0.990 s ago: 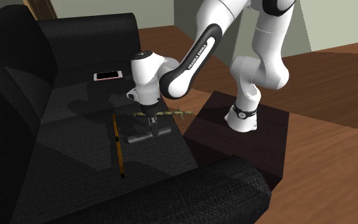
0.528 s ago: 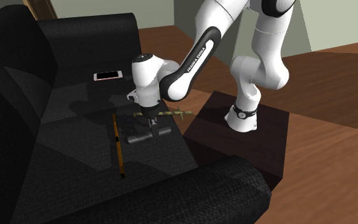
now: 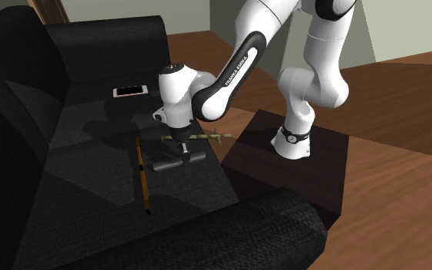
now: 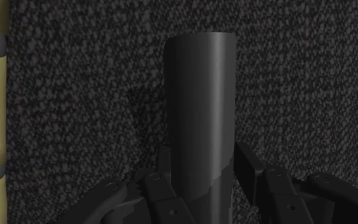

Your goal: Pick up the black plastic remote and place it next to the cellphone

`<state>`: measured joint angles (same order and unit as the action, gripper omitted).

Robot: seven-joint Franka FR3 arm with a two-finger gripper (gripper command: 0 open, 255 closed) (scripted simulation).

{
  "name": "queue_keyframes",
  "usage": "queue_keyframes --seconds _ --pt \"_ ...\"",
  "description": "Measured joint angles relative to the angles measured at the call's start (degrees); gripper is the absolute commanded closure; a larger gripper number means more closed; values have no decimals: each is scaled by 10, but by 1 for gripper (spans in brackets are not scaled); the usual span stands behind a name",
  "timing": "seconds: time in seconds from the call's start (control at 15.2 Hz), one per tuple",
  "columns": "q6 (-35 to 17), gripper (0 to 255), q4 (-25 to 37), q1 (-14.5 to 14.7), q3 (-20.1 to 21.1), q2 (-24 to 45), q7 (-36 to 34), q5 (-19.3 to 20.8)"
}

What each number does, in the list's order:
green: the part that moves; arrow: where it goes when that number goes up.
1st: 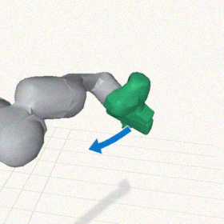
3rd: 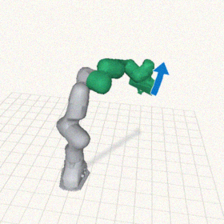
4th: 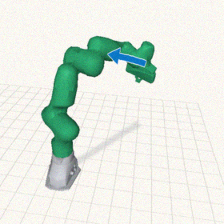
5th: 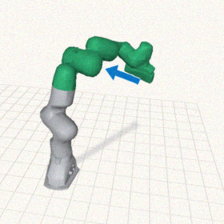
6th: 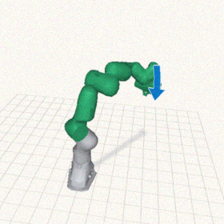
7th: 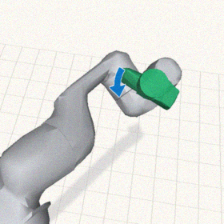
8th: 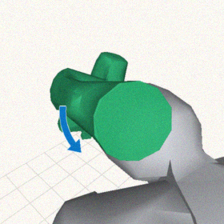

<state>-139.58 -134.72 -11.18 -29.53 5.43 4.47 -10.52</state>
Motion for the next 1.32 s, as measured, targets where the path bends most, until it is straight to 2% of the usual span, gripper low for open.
queue_keyframes --seconds 0.46,1.32 --pt "20 255 5 3 -1 -16 -14 16" --pt "119 255 41 5 -1 -92 -63 76"
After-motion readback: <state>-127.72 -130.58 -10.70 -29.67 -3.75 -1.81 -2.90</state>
